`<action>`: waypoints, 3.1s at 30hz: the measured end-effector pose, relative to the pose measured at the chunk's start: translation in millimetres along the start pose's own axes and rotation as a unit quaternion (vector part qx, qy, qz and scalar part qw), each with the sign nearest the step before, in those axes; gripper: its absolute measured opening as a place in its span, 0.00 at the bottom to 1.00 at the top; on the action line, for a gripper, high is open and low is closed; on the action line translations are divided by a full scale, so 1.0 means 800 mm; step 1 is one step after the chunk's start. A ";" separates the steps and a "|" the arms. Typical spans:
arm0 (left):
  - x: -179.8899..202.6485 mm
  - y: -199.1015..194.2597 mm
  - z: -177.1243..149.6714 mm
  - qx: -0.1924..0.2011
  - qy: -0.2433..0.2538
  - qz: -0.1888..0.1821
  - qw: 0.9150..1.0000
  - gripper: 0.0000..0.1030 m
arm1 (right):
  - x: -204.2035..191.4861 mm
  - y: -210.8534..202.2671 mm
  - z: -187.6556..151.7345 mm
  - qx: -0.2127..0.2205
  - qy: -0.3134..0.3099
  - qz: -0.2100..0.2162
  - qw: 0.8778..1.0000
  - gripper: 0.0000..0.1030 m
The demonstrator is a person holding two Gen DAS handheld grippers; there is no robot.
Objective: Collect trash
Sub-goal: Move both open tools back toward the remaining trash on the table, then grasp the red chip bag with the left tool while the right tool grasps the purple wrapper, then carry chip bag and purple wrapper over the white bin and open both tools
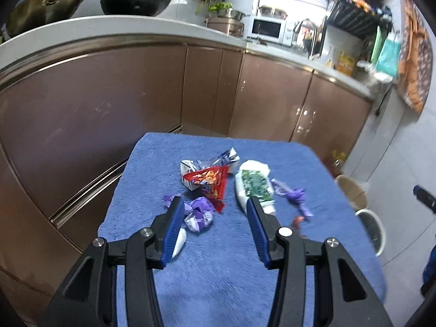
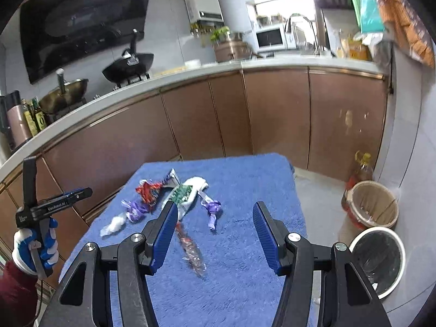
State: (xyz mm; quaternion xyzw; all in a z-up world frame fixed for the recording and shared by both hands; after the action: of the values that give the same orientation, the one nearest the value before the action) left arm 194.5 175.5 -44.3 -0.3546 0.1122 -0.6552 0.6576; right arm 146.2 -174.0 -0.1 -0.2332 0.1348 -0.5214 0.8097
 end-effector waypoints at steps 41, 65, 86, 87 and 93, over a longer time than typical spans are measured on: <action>0.026 0.242 0.002 -0.076 0.054 0.028 0.995 0.07 | 0.002 0.351 -0.044 -0.151 -0.048 0.141 0.977 0.33; 0.042 -0.043 0.052 0.066 0.021 -0.042 0.997 0.07 | 0.023 0.064 -0.011 -0.027 0.018 0.051 0.998 0.32; 0.117 -0.179 0.009 0.089 0.061 -0.124 0.986 0.07 | 0.030 -0.092 -0.034 0.049 0.042 -0.009 0.998 0.32; 0.123 -0.176 0.006 0.086 0.064 -0.128 0.986 0.07 | 0.038 -0.096 -0.038 0.051 0.048 -0.016 0.997 0.32; 0.211 -0.128 -0.008 0.042 0.105 -0.163 0.980 0.07 | 0.099 -0.105 -0.074 0.038 0.092 -0.068 0.993 0.32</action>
State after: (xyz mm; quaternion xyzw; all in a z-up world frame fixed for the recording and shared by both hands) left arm 130.3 25.8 67.4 -0.2691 0.0939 -0.7912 0.5410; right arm 86.3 -289.3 -5.2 -0.1617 0.1728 -0.5990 0.7650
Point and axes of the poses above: each gripper's, at about its wrist camera, not at the fingertips, and y roughly the way its jaws point, x to its right, z to its top, the point moved 2 cm from there along y, roughly the way its jaws point, and after that the axes turned 15 degrees about -y, right-handed, at the moved point
